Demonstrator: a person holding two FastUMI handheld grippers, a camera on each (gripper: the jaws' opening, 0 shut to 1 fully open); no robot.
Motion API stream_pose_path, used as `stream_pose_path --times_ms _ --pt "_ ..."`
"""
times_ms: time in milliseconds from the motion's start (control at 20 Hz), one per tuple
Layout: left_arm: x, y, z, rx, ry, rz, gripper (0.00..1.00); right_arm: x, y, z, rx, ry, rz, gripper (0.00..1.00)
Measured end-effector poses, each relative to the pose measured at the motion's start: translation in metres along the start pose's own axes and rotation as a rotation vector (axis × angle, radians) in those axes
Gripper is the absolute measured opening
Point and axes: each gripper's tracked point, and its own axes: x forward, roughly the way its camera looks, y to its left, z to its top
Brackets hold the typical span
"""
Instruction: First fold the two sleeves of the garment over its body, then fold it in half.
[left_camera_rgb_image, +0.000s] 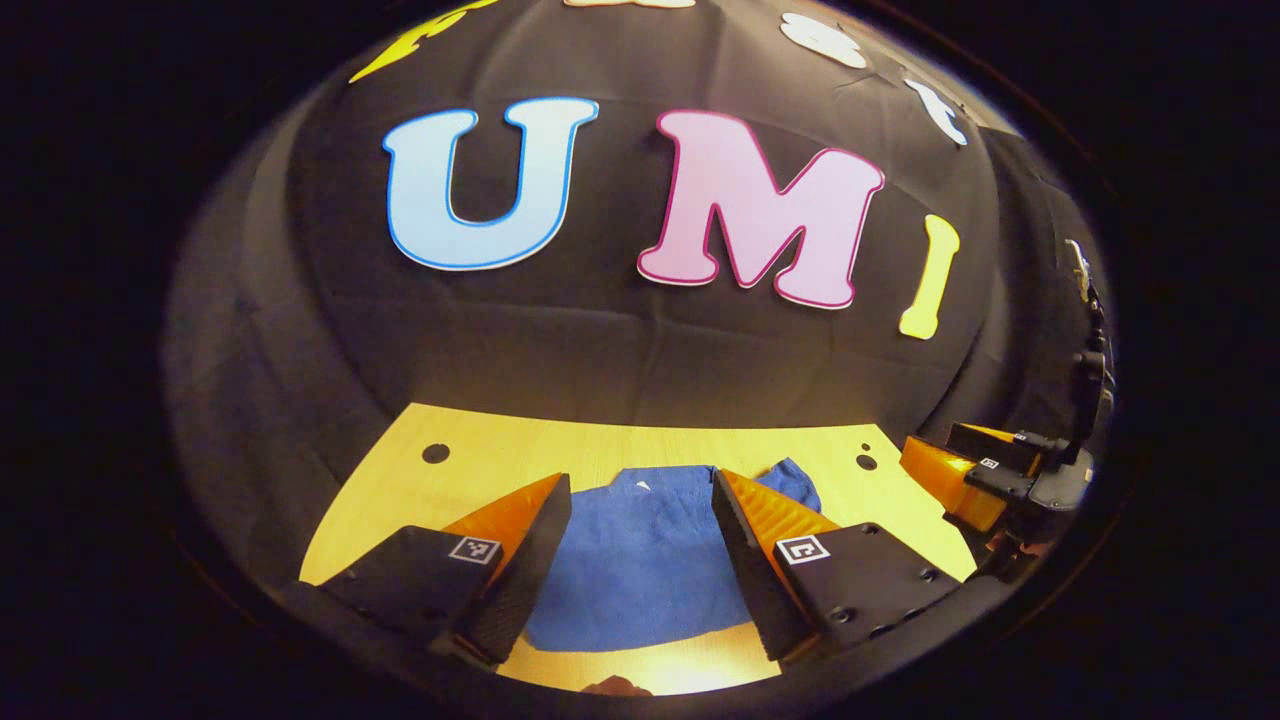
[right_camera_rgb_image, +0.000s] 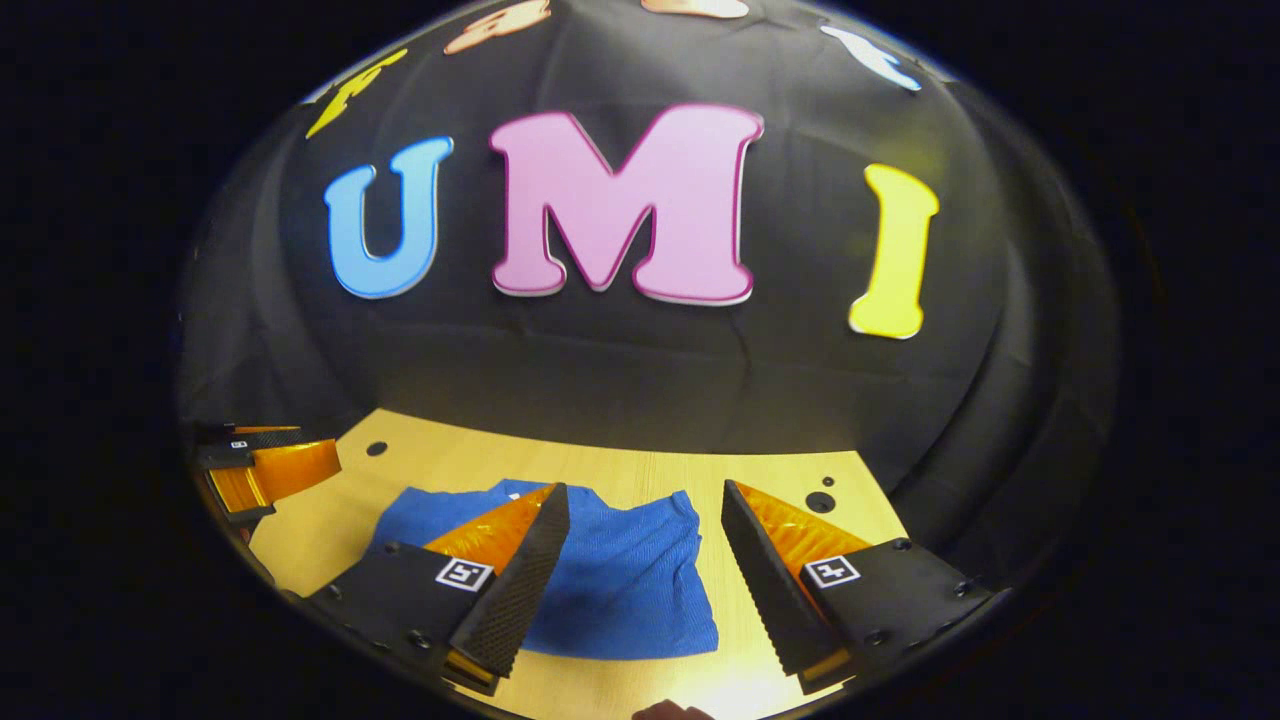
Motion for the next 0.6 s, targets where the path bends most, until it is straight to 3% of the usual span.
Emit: stream_pose_path --times_ms 250,350,600 --pt "-0.122 -0.001 -0.013 0.083 -0.138 0.016 0.83 -0.082 0.005 0.011 0.022 -0.096 -0.01 0.96" --pt "-0.162 -0.008 -0.017 0.117 -0.205 0.011 0.82 -0.114 0.019 0.009 0.063 -0.117 0.021 0.96" --pt "-0.245 -0.026 -0.053 0.032 -0.273 -0.027 0.8 -0.174 0.017 0.001 0.064 -0.158 0.007 0.96"
